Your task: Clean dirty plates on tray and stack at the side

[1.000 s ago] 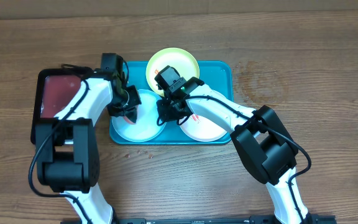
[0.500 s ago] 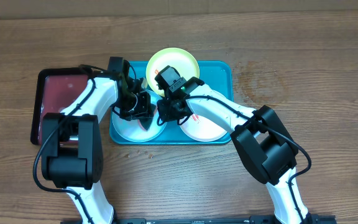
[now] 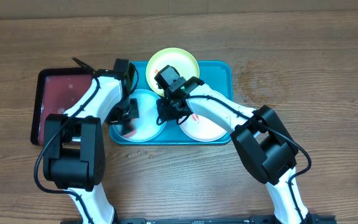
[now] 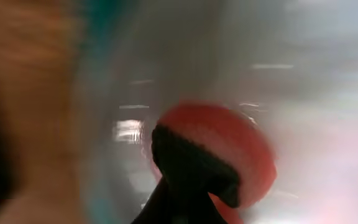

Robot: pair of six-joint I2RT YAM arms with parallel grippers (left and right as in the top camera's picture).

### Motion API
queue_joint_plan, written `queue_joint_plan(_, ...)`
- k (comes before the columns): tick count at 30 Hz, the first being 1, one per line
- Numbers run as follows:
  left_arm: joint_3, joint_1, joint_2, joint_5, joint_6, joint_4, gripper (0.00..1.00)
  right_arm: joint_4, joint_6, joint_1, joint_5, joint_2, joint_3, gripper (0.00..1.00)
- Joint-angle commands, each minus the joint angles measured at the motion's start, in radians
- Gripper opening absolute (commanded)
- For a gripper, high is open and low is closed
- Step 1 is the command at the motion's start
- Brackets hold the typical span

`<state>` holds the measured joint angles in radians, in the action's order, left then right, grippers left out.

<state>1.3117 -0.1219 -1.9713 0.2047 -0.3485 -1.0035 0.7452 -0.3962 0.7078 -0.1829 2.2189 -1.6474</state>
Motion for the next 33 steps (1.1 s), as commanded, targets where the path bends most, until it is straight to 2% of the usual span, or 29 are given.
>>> queue_joint_plan(1, -0.003, 0.019, -0.022, 0.307, -0.100, -0.033, 0.04, 0.015, 0.029, 0.000, 0.023, 0.014, -0.011, 0.04)
queue_joint_plan(7, 0.194, 0.019, -0.021, 0.263, -0.180, -0.157, 0.04, 0.032, 0.059, 0.000, 0.026, 0.006, -0.043, 0.04)
queue_joint_plan(13, 0.450, 0.040, 0.018, 0.079, -0.180, -0.259, 0.04, 0.105, 0.087, 0.001, 0.110, -0.039, -0.113, 0.04)
queue_joint_plan(17, 0.521, 0.109, 0.068, -0.037, -0.179, -0.286, 0.04, 0.195, 0.144, 0.006, 0.211, -0.061, -0.214, 0.04)
queue_joint_plan(19, 0.523, 0.160, 0.090, -0.077, -0.179, -0.300, 0.04, 0.248, 0.180, 0.019, 0.303, -0.065, -0.273, 0.04)
queue_joint_plan(25, 0.508, 0.346, 0.094, -0.095, -0.179, -0.399, 0.04, 0.354, 0.258, 0.125, 0.740, -0.065, -0.439, 0.04)
queue_joint_plan(33, 0.499, 0.534, 0.094, -0.136, -0.125, -0.445, 0.04, 0.295, 0.458, 0.288, 1.222, -0.065, -0.487, 0.04)
